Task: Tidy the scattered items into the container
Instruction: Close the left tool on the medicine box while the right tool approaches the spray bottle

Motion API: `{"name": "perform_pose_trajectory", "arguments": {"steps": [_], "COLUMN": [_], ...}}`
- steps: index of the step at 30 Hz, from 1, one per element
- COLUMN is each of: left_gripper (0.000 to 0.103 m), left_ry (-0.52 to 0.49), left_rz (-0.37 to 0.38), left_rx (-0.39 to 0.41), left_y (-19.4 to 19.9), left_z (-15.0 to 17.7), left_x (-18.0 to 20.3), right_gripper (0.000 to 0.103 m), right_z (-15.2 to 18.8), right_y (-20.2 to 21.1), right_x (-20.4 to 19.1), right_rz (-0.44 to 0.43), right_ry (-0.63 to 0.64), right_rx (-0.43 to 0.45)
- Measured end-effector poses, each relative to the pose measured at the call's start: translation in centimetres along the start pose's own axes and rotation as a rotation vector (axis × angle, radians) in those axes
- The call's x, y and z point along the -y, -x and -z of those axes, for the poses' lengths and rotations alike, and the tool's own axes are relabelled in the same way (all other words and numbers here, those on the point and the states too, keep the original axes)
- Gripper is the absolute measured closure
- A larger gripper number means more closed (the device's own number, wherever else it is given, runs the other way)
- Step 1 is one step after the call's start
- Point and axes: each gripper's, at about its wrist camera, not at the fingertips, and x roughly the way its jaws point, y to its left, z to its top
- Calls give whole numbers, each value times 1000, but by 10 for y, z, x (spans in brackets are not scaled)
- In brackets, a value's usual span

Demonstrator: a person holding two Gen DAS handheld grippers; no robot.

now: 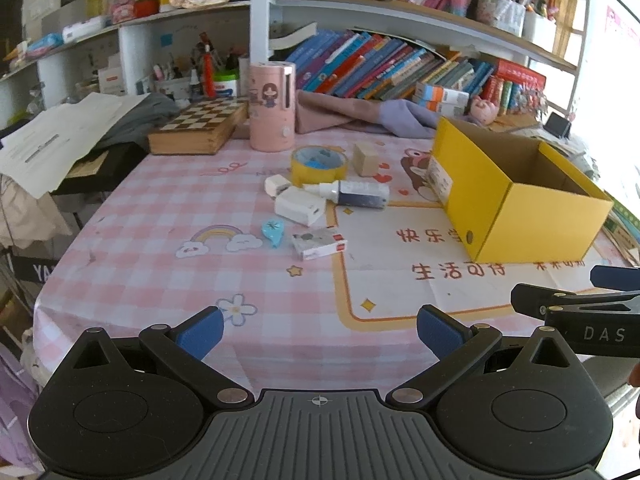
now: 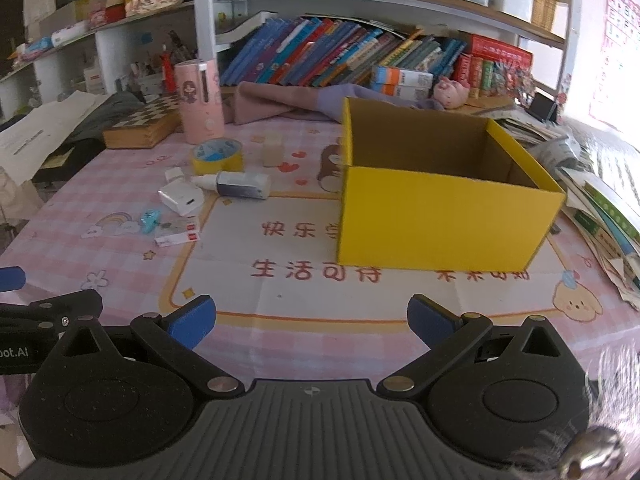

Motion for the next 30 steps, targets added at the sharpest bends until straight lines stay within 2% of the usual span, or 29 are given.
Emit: {"name": "perform_pose_trajectory", "arguments": {"steps": [8,15,23,30], "left_gripper": [0,0,1,1], "left_ry": [34,63,44,19], "left_rz": [-25,-71,-88,-92], "left_rx": [8,32,31,5], "left_y": [0,-5,-25,-53], "left_z": [1,-7,-21,-33], "left_x": [-12,-23,-26,-24], "right_gripper": [4,15,18,22], "right_z": [-7,-20,-43,-63], "right_y": [-8,-17,-37,-68], "right_x": [-14,-21,-28,-32], "right_rz": [-18,-87,-147,-190], "right_ry": [40,61,77,95], "right_rx": [9,46,76,50]}}
